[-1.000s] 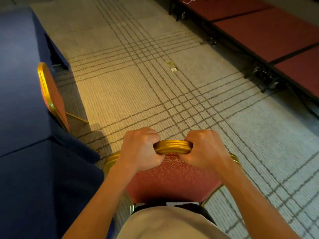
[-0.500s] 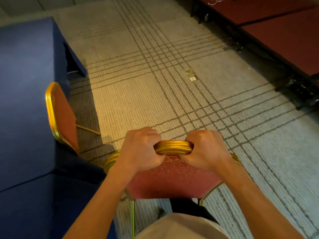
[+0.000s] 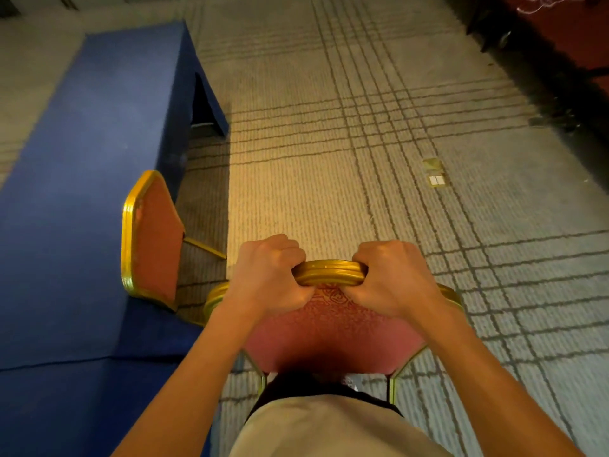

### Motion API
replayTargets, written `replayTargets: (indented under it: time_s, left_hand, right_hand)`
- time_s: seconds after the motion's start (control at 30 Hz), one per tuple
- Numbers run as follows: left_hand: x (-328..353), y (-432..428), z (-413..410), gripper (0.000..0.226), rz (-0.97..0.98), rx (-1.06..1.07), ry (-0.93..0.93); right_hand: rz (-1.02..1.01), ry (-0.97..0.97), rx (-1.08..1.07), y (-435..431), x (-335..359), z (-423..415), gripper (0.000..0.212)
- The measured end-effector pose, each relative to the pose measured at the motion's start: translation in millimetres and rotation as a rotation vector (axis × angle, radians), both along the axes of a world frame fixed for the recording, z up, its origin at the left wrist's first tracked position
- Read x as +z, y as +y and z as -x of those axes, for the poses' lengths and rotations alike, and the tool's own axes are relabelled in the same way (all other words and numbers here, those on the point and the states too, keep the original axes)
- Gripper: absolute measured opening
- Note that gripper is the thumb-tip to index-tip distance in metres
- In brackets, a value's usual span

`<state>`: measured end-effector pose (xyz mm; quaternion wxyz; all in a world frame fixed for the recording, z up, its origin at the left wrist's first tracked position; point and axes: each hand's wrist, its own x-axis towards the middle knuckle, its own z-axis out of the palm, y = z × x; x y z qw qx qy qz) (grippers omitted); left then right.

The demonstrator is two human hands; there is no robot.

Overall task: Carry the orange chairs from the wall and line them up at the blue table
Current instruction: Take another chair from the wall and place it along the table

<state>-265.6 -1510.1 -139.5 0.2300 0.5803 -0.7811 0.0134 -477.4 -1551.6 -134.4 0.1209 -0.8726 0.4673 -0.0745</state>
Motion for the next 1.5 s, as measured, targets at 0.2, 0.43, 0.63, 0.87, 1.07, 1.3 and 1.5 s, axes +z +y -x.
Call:
replayTargets:
  time_s: [0.2,0.43,0.63,0.87,1.07,1.3,1.5]
  left_hand:
    - [-16,-82,-41,0.027,0.005,0.096,0.028]
    - [-19,-189,-103,0.026,0.051,0.135,0.062]
    - [-6,-254,-138,0.024,0.057,0.099,0.018]
    - [3,-340,-168,0.023,0.117,0.106,0.000]
    - [-7,-422,-194,0.023,0.050,0.206,-0.042]
    - [-3,-499,-233,0.027,0.042,0.426,-0.053]
    - [-5,-535,-272,0.037,0.046,0.561,-0.083]
  right_hand:
    - [0.035,0.057,0.094,-101,-5,-47,0.056]
    - [0.022,0.043,0.103,-207,2,-111,0.051]
    - [0.005,0.058,0.113,-268,16,-144,0.041]
    - [0.003,0.008,0.135,-362,17,-174,0.035]
    - [-0.023,0.004,0.215,-461,8,-206,0.040]
    - [-0.023,-0.049,0.410,-577,17,-265,0.046]
    - [0.026,-0.045,0.562,-637,8,-328,0.042]
